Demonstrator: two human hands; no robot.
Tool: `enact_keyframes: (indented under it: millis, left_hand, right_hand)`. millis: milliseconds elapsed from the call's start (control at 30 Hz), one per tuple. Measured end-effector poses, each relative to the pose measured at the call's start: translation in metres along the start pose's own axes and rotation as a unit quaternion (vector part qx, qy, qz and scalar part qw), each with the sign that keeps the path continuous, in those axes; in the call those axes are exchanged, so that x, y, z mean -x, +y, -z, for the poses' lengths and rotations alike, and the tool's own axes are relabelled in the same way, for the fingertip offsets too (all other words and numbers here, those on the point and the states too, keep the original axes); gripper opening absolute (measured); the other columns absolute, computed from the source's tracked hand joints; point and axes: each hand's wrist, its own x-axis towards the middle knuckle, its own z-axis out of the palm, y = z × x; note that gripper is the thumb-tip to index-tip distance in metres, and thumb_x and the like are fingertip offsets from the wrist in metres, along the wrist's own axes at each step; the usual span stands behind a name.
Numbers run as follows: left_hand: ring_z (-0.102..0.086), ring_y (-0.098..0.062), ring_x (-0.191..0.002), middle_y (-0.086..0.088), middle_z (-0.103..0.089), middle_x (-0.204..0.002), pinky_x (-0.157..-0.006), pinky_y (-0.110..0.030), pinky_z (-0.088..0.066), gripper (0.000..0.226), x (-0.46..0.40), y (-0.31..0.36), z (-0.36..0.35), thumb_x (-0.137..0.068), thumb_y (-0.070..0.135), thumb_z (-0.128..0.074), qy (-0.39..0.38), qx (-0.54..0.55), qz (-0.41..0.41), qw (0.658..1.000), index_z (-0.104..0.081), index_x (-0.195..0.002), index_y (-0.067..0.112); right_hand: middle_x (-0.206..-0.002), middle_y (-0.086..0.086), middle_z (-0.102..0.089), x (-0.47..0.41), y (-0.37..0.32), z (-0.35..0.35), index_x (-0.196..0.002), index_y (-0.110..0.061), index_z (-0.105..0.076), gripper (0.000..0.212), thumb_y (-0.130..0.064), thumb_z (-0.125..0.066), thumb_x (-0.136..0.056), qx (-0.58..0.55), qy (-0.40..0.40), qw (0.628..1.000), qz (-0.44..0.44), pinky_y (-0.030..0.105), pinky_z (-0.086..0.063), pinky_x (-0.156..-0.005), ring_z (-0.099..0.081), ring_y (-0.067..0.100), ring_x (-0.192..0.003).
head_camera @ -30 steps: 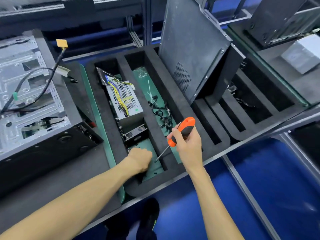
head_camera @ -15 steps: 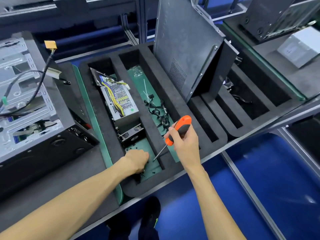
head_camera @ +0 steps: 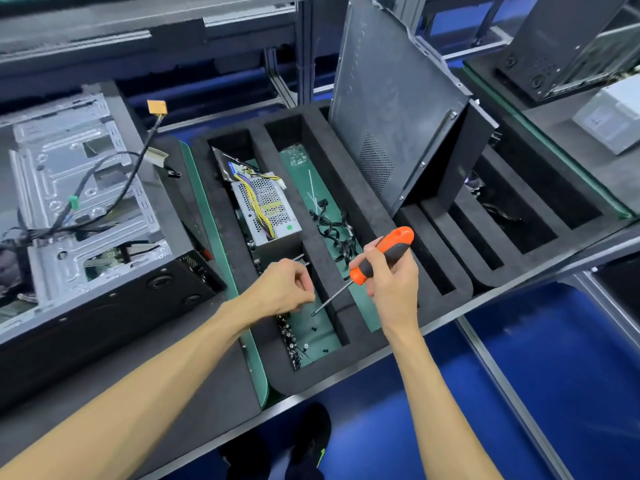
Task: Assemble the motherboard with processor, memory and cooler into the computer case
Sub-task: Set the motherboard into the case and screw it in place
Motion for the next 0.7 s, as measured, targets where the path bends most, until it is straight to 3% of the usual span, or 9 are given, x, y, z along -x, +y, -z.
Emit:
enact_keyframes:
  millis: [67,133,233,333,467,567,700]
  left_hand:
    - [-0.066,-0.009,-0.052,0.003,-0.068,-0.060,-0.052,-0.022,-0.052,0.009,0.012,0.005,0.009,-0.075,0.006,-0.066,0.019,0.031,-0.023,0.999,-0.070,-0.073,0.015]
    - [-0.067,-0.010,-0.057,0.005,-0.068,-0.062,-0.056,-0.020,-0.051,0.011,0.024,0.010,0.018,-0.080,0.006,-0.069,0.026,0.093,-0.037,0.995,-0.073,-0.078,0.016]
    - [-0.071,-0.019,-0.070,-0.004,-0.072,-0.072,-0.075,-0.032,-0.058,0.011,0.043,0.018,0.039,-0.088,0.008,-0.069,0.031,0.206,-0.057,0.976,-0.077,-0.087,0.016]
    - [-0.072,-0.029,-0.081,-0.013,-0.073,-0.086,-0.086,-0.044,-0.055,0.013,0.065,0.028,0.066,-0.094,0.010,-0.066,0.043,0.263,-0.091,0.960,-0.078,-0.095,0.015]
    - [-0.069,-0.023,-0.072,-0.015,-0.070,-0.082,-0.071,-0.029,-0.058,0.012,0.094,0.034,0.100,-0.093,-0.001,-0.062,0.082,0.372,-0.114,0.918,-0.073,-0.098,-0.003]
    - [-0.069,-0.020,-0.068,-0.013,-0.070,-0.076,-0.068,-0.026,-0.058,0.012,0.117,0.028,0.124,-0.089,-0.007,-0.063,0.107,0.446,-0.103,0.883,-0.073,-0.095,-0.004]
    - [-0.069,-0.019,-0.069,-0.016,-0.071,-0.079,-0.069,-0.026,-0.059,0.016,0.150,0.005,0.154,-0.078,0.000,-0.070,0.121,0.529,-0.085,0.836,-0.074,-0.093,-0.003]
  right_hand:
    - [-0.072,0.016,-0.069,-0.002,-0.011,-0.006,-0.091,-0.007,-0.054,0.010,-0.014,-0.058,-0.096,-0.022,0.014,1.000,0.002,0.013,-0.040,-0.050,-0.051,0.009,-0.050]
    - [-0.071,0.013,-0.069,-0.004,-0.025,-0.012,-0.091,-0.011,-0.053,0.010,-0.019,-0.058,-0.094,-0.044,0.028,0.999,0.005,0.017,-0.036,-0.045,-0.048,0.012,-0.047]
    - [-0.070,0.013,-0.067,-0.006,-0.047,-0.024,-0.092,-0.011,-0.051,0.014,-0.023,-0.059,-0.089,-0.107,0.049,0.993,-0.001,0.021,-0.025,-0.038,-0.038,0.014,-0.040]
    - [-0.067,0.013,-0.065,-0.007,-0.070,-0.040,-0.087,-0.012,-0.050,0.010,-0.019,-0.056,-0.091,-0.189,0.062,0.980,-0.004,0.020,-0.019,-0.036,-0.030,0.014,-0.035]
    - [-0.062,0.013,-0.060,-0.004,-0.099,-0.071,-0.072,-0.012,-0.055,0.025,-0.015,-0.050,-0.097,-0.267,0.060,0.962,0.015,0.021,-0.016,-0.035,-0.027,0.014,-0.033]
    - [-0.064,0.014,-0.061,0.001,-0.113,-0.100,-0.080,-0.010,-0.045,0.018,-0.018,-0.052,-0.093,-0.285,0.058,0.957,0.026,0.020,-0.017,-0.035,-0.029,0.014,-0.034]
    - [-0.067,0.015,-0.063,0.014,-0.123,-0.143,-0.087,-0.008,-0.045,0.017,-0.022,-0.055,-0.090,-0.290,0.042,0.955,0.035,0.019,-0.022,-0.035,-0.032,0.015,-0.035]
